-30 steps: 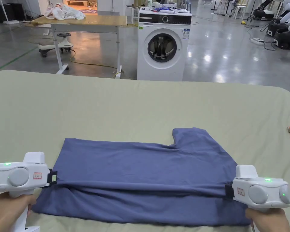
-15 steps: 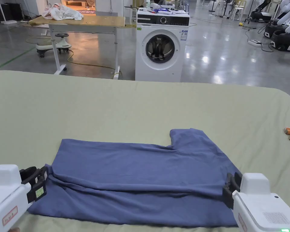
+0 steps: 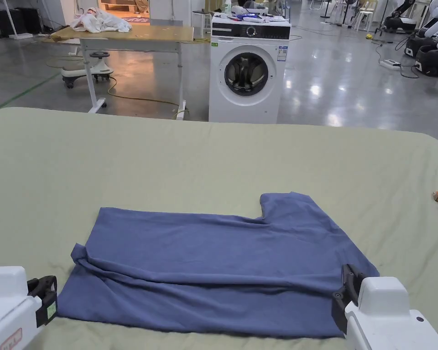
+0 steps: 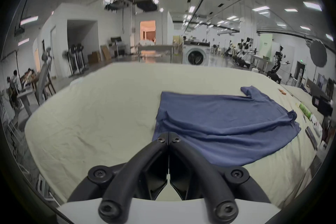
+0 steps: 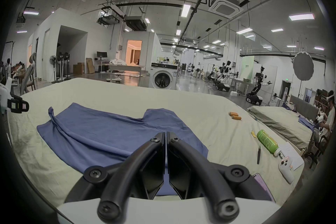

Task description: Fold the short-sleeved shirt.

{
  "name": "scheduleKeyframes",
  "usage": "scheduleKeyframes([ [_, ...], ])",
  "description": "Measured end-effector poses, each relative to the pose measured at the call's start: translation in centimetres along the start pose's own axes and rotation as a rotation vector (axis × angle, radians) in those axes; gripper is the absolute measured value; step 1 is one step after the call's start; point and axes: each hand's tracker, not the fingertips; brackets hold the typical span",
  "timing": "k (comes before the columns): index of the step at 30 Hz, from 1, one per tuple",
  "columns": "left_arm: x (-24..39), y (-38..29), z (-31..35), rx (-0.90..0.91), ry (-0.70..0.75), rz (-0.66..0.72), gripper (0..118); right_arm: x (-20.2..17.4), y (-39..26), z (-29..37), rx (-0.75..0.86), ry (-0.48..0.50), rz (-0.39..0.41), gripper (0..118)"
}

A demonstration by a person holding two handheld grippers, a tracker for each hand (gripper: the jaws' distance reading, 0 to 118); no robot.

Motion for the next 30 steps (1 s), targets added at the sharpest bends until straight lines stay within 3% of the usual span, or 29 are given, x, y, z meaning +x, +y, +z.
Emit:
scheduleKeyframes([
  [4, -2.2, 1.2, -4.4, -0.173, -0.025, 0.044, 3, 0.1, -0.7, 0.0, -0.03, 0.004, 0.008, 1],
  [6, -2.2, 2.0, -5.5, -0.23, -0.018, 0.025, 22, 0.2, -1.1, 0.1, -0.043, 0.002, 0.011, 1],
  [8, -2.3, 2.7, -6.7, -0.291, 0.007, 0.003, 28, 0.4, -1.5, 0.2, -0.054, -0.002, 0.012, 1],
  [9, -2.3, 3.1, -7.5, -0.32, 0.016, -0.018, 52, 0.5, -1.7, 0.3, -0.059, -0.006, 0.015, 1],
  [10, -2.0, 3.2, -7.7, -0.348, 0.031, -0.028, 66, 0.7, -1.9, 0.3, -0.062, -0.012, 0.016, 1],
  [12, -1.6, 3.4, -8.9, -0.412, 0.039, -0.058, 71, 1.1, -2.3, 0.4, -0.072, -0.019, 0.016, 1],
  [16, -0.8, 2.3, -10.8, -0.573, 0.064, -0.084, 71, 1.7, -2.8, 0.2, -0.098, -0.036, 0.018, 1],
  [20, 0.2, 2.4, -9.6, -0.509, 0.088, -0.109, 66, 2.5, -3.6, 0.1, -0.134, -0.058, 0.01, 1],
  [23, 0.9, 2.3, -9.5, -0.5, 0.068, -0.134, 42, 3.0, -4.4, -0.5, -0.164, -0.064, -0.004, 1],
  [25, 1.5, 2.4, -9.1, -0.482, 0.038, -0.157, 5, 3.4, -4.6, -0.9, -0.185, -0.061, -0.012, 1],
  [28, 2.1, 2.0, -8.3, -0.465, 0.015, -0.181, 2, 4.4, -5.1, -1.8, -0.231, -0.094, -0.044, 4],
  [29, 2.3, 1.9, -7.7, -0.448, 0.014, -0.201, 2, 4.9, -5.2, -2.2, -0.25, -0.108, -0.052, 10],
  [30, 2.2, 1.8, -7.2, -0.43, 0.026, -0.206, 1, 5.5, -5.4, -2.6, -0.271, -0.11, -0.061, 28],
])
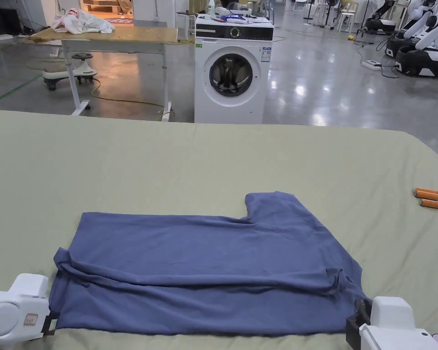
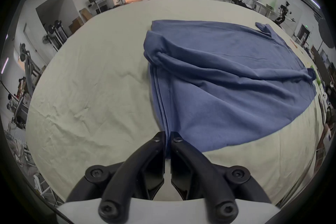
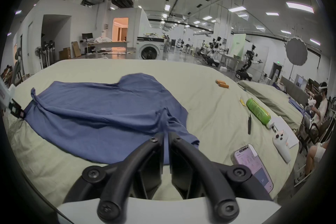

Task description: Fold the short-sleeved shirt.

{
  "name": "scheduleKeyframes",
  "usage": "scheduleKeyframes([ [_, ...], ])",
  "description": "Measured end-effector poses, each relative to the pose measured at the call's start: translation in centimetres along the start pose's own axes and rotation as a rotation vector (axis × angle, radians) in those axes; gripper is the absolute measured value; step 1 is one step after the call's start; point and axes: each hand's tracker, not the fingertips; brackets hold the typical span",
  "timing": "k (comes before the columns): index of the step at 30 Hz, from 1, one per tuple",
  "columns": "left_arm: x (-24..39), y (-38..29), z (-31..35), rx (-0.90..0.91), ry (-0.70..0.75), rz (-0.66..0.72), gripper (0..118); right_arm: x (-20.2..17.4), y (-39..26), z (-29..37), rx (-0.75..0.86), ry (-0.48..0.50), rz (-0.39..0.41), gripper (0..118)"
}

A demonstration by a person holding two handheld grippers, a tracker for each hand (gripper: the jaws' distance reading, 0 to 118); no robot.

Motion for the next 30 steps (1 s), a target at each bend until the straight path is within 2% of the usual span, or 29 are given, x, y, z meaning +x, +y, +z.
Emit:
scheduleKeyframes([
  [2, 0.0, -0.7, 1.1, 0.025, 0.018, -0.007, 1, 1.0, 0.2, -1.3, -0.053, 0.021, -0.005, 58],
  [3, -0.2, -1.1, 1.6, 0.051, 0.01, -0.001, 1, 1.5, 0.3, -2.1, -0.089, 0.035, -0.009, 69],
  [11, -2.0, -3.2, 2.0, 0.109, -0.045, 0.086, 1, 3.3, 0.3, -9.6, -0.328, 0.116, -0.024, 70],
  [13, -2.3, -3.5, 1.6, 0.104, -0.054, 0.104, 1, 3.2, -0.2, -10.9, -0.394, 0.143, -0.032, 61],
  [15, -2.6, -3.9, 1.5, 0.109, -0.062, 0.12, 1, 3.2, 0.1, -10.5, -0.36, 0.132, -0.018, 56],
  [16, -2.8, -4.0, 1.2, 0.114, -0.068, 0.133, 1, 3.3, 0.4, -10.3, -0.365, 0.142, -0.008, 43],
  [17, -2.9, -4.0, 1.1, 0.115, -0.073, 0.145, 1, 3.4, 0.6, -10.1, -0.356, 0.163, -0.009, 17],
  [18, -3.0, -4.0, 1.0, 0.118, -0.074, 0.149, 1, 3.4, 0.7, -9.7, -0.345, 0.22, -0.021, 5],
  [20, -2.9, -3.9, 1.2, 0.124, -0.071, 0.148, 1, 3.1, 0.9, -9.2, -0.368, 0.171, 0.028, 5],
  [27, -3.5, -3.0, 3.9, 0.192, -0.08, 0.133, 1, 3.5, 4.0, -4.3, -0.282, 0.162, 0.041, 5],
  [30, -3.9, -2.9, 5.8, 0.217, -0.063, 0.121, 1, 3.4, 5.6, -1.6, -0.268, 0.145, 0.093, 5],
])
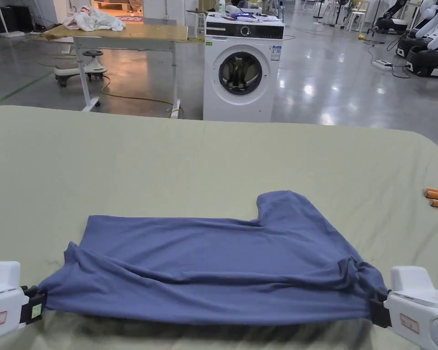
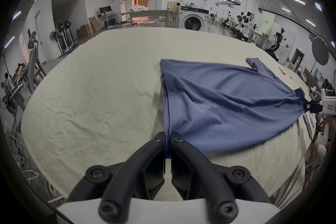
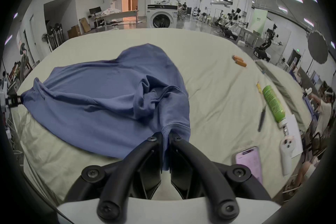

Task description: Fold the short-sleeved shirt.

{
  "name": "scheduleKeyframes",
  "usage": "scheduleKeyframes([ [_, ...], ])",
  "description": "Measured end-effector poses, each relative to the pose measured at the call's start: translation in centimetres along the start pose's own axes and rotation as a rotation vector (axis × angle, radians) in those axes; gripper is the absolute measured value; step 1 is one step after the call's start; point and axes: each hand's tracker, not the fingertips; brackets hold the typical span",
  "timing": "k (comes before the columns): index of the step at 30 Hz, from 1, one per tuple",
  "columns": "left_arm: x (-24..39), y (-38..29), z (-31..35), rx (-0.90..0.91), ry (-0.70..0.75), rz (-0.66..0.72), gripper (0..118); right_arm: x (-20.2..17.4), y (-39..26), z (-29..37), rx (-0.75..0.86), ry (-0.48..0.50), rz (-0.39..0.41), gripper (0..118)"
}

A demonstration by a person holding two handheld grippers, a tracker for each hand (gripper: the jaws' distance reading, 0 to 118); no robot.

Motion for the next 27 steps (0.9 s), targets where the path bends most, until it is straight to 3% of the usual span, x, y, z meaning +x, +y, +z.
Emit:
scheduleKeyframes([
  [10, -1.8, -6.0, 3.8, -0.094, 0.002, 0.03, 1, -1.2, -6.2, 4.6, -0.1, 0.001, 0.074, 5],
  [17, -0.9, -11.3, 1.9, -0.174, 0.051, -0.006, 1, -2.1, -12.5, 1.8, -0.2, 0.0, 0.029, 5],
  [23, -1.2, -10.6, 1.3, -0.173, 0.079, -0.027, 2, -2.9, -12.3, 1.4, -0.169, -0.026, 0.036, 8],
  [24, -1.2, -10.4, 1.4, -0.17, 0.078, -0.025, 7, -3.0, -11.8, 1.5, -0.173, -0.035, 0.044, 19],
  [27, -1.2, -9.8, 2.1, -0.11, 0.074, -0.014, 29, -3.5, -10.7, 2.7, -0.127, -0.108, 0.076, 65],
])
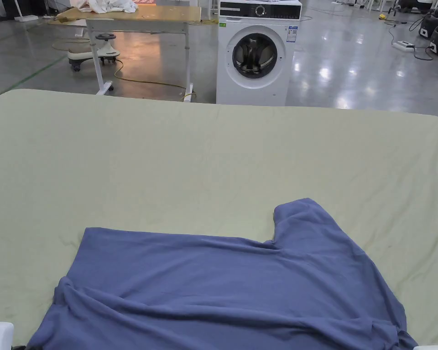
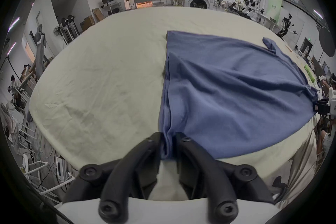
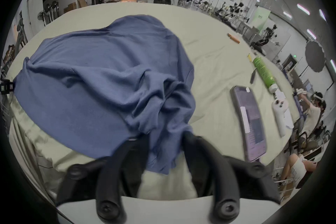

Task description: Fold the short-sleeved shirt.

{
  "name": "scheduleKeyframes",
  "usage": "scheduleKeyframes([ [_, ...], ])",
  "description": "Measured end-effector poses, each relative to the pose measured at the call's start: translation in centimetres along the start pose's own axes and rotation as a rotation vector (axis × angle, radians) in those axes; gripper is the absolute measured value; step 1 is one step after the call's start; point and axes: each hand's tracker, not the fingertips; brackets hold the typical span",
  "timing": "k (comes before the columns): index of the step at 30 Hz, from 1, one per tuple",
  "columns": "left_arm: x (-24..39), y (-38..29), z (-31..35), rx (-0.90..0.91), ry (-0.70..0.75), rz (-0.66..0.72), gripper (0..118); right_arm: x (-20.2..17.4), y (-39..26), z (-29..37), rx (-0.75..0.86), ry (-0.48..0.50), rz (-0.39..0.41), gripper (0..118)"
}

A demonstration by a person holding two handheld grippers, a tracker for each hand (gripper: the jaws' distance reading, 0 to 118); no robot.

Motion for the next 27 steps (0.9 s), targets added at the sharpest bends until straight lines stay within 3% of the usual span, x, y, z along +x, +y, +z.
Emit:
scheduleKeyframes([
  [1, 0.1, 0.3, 0.2, 0.027, -0.011, 0.005, 37, 0.0, 0.6, 0.6, 0.028, -0.007, -0.014, 74],
  [3, 0.4, 1.1, 0.7, 0.114, -0.044, 0.026, 47, -0.2, 2.1, 1.9, 0.115, -0.017, -0.035, 79],
  [8, 2.9, 4.5, 1.9, 0.312, -0.053, 0.01, 47, -2.1, 6.3, 4.0, 0.364, -0.027, -0.066, 79],
  [12, 5.4, 6.6, 2.6, 0.46, -0.052, 0.006, 46, -4.5, 9.1, 4.9, 0.538, 0.051, -0.13, 77],
  [14, 6.3, 7.4, 2.9, 0.512, -0.049, -0.003, 41, -5.7, 10.3, 5.3, 0.596, 0.062, -0.136, 68],
  [17, 7.9, 8.1, 3.7, 0.573, -0.015, -0.016, 12, -7.4, 11.2, 5.6, 0.677, 0.068, -0.14, 18],
  [18, 8.2, 8.2, 3.8, 0.587, -0.014, -0.018, 0, -7.9, 11.5, 5.7, 0.69, 0.072, -0.14, 9],
  [23, 7.9, 10.1, 2.8, 0.554, -0.006, 0.001, 0, -9.6, 12.8, 5.3, 0.699, 0.089, -0.148, 2],
  [27, 4.9, 13.7, -1.7, 0.368, -0.046, 0.059, 0, -10.0, 13.3, 4.7, 0.686, 0.126, -0.155, 0],
])
